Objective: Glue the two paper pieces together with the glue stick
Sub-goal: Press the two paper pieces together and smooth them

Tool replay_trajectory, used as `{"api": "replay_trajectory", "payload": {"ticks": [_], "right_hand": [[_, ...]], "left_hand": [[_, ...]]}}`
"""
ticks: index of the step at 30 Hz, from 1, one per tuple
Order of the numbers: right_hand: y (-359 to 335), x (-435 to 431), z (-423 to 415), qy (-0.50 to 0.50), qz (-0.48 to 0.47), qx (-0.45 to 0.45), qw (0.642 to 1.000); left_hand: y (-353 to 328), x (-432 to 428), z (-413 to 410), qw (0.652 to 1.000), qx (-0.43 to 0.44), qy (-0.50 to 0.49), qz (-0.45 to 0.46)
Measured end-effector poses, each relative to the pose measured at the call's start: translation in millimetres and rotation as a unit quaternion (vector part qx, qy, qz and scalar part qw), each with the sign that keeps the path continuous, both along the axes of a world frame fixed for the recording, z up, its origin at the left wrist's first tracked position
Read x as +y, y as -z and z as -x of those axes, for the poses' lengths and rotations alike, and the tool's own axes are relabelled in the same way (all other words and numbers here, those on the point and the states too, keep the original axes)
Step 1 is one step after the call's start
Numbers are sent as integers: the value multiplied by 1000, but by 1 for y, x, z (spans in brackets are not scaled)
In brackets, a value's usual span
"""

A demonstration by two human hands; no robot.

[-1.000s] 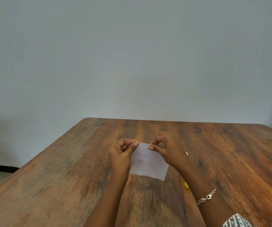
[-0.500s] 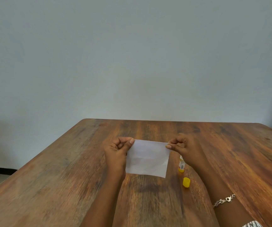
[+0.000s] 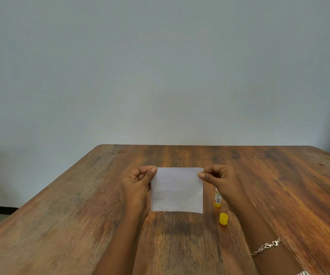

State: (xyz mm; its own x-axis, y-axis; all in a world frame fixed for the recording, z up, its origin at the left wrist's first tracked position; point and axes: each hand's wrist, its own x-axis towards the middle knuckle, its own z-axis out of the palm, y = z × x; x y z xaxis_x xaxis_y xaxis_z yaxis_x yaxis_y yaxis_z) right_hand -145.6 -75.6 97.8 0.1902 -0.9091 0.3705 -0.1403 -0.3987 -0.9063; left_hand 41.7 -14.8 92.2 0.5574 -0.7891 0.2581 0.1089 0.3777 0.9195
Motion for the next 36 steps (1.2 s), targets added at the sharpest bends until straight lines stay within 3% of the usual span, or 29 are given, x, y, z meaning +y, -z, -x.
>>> {"api": "replay_trajectory", "payload": {"ticks": [2, 3, 6, 9, 12, 21, 31, 36], "right_hand": [[1, 0, -3, 19, 9, 0, 1000], [1, 0, -4, 26, 15, 4, 1000], [1, 2, -8, 39, 34, 22, 998], [0, 5, -12, 41, 56, 50, 996], [-1, 10, -16, 28, 76, 71, 994], [-4, 16, -21, -6, 96, 111, 989], [11, 12, -8, -13, 87, 193, 977], [19, 12, 1, -5, 83, 234, 969]], "left_hand": [[0, 2, 0, 999, -33, -25, -5], [0, 3, 0, 993, -93, -66, -5], [-5, 6, 6, 918, -343, -196, 26], [-11, 6, 24, 853, -491, -166, 70], [-15, 3, 38, 820, -559, -94, 80], [-17, -3, 38, 836, -544, -64, 49], [-20, -2, 23, 927, -366, -80, 30], [-18, 0, 20, 953, -293, -74, 9]]}}
